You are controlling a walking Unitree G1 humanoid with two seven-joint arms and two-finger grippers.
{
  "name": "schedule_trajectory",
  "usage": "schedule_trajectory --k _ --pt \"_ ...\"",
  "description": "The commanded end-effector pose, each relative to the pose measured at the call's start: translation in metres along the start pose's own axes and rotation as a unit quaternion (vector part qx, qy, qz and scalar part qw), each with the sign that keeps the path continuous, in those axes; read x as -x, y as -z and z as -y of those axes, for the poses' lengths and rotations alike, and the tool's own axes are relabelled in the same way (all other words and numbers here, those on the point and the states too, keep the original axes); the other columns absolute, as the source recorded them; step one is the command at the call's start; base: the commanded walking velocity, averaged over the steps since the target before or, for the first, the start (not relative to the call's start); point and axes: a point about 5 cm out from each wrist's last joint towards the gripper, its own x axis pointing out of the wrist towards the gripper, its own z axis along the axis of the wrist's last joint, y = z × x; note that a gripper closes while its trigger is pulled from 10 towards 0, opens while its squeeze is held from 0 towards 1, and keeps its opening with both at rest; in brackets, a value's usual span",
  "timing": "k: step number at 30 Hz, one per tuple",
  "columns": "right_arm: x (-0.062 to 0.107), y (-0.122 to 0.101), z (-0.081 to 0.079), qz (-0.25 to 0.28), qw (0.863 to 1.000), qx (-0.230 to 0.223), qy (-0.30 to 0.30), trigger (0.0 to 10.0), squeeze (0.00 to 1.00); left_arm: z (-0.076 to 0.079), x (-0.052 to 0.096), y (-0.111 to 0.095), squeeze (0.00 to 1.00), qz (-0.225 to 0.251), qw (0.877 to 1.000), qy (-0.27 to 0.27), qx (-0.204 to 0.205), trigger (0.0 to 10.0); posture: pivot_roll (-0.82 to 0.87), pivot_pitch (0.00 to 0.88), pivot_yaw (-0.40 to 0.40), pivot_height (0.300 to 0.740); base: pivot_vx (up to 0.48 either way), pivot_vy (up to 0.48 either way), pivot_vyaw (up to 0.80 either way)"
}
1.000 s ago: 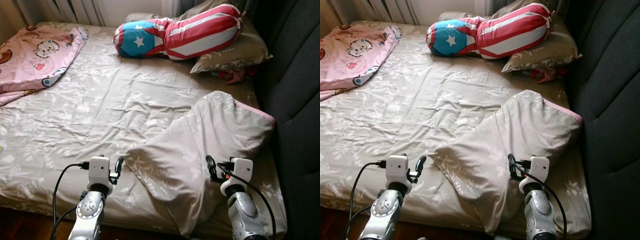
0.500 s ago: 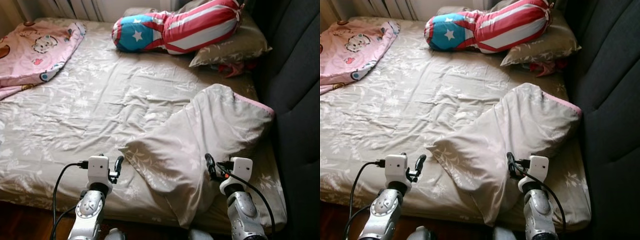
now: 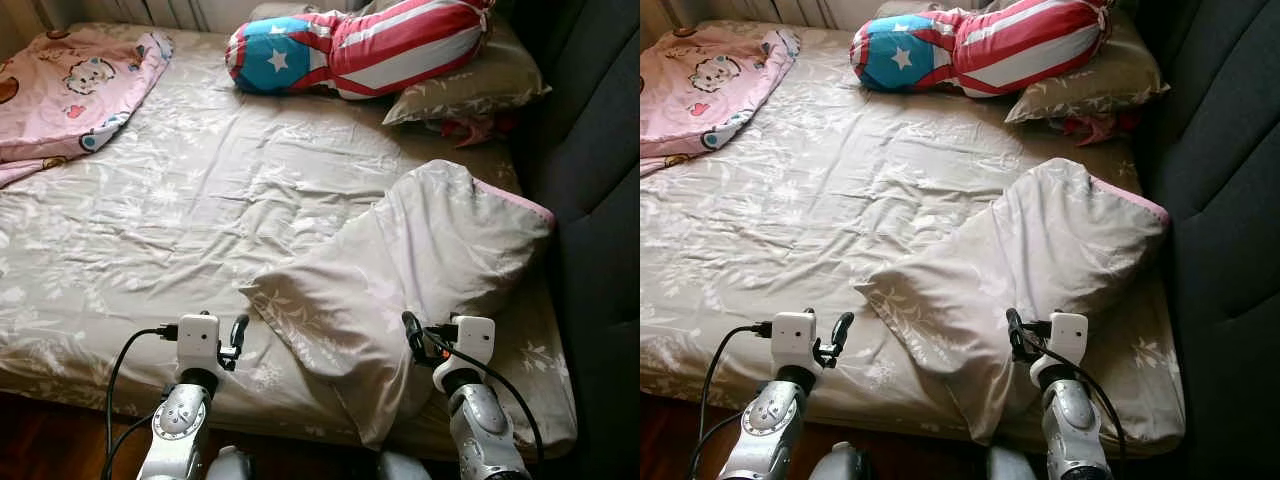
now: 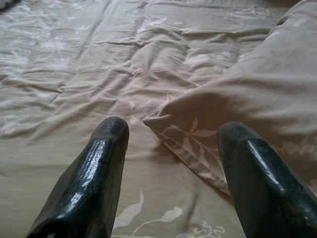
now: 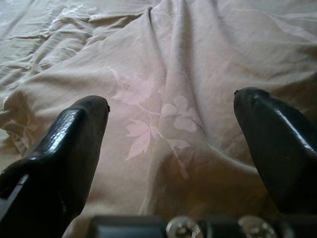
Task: Clean up the room
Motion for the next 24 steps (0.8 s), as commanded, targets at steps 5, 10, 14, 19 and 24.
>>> schedule_trajectory --k 5,10,14,19,24 --pt "0.0028 0.0035 0.0006 -0.004 1.0 -0.005 0.002 10.0 0.0 0.0006 0.0025 0.0018 0.0 -0.008 1.0 0.006 -0.005 10.0 -0.09 0.221 -0.024 0.653 0.0 0.0 0.0" --pt "0.0031 0.0041 0.0007 -0.005 1.0 -0.008 0.003 10.0 0.0 0.0001 0.0034 0.0017 0.0 -0.007 1.0 0.005 -0.004 10.0 -0.09 0.226 -0.023 0.653 0.0 0.0 0.0" --pt "0.0029 0.0041 0.0 -0.005 1.0 -0.01 0.001 10.0 0.0 -0.0005 0.0033 0.0012 0.0 -0.006 1.0 0.004 -0.004 10.0 -0.09 0.227 -0.023 0.653 0.0 0.0 0.0" --pt "0.0028 0.0045 -0.0008 -0.006 1.0 -0.01 0.0 10.0 0.0 -0.0016 0.0036 0.0017 0.0 -0.009 1.0 0.002 -0.004 10.0 -0.09 0.231 -0.022 0.653 0.0 0.0 0.0" --pt "0.0027 0.0055 -0.0016 -0.01 1.0 -0.009 -0.001 10.0 0.0 -0.0022 0.0039 0.0017 0.0 -0.011 1.0 0.001 -0.002 10.0 -0.09 0.234 -0.02 0.653 0.0 0.0 0.0"
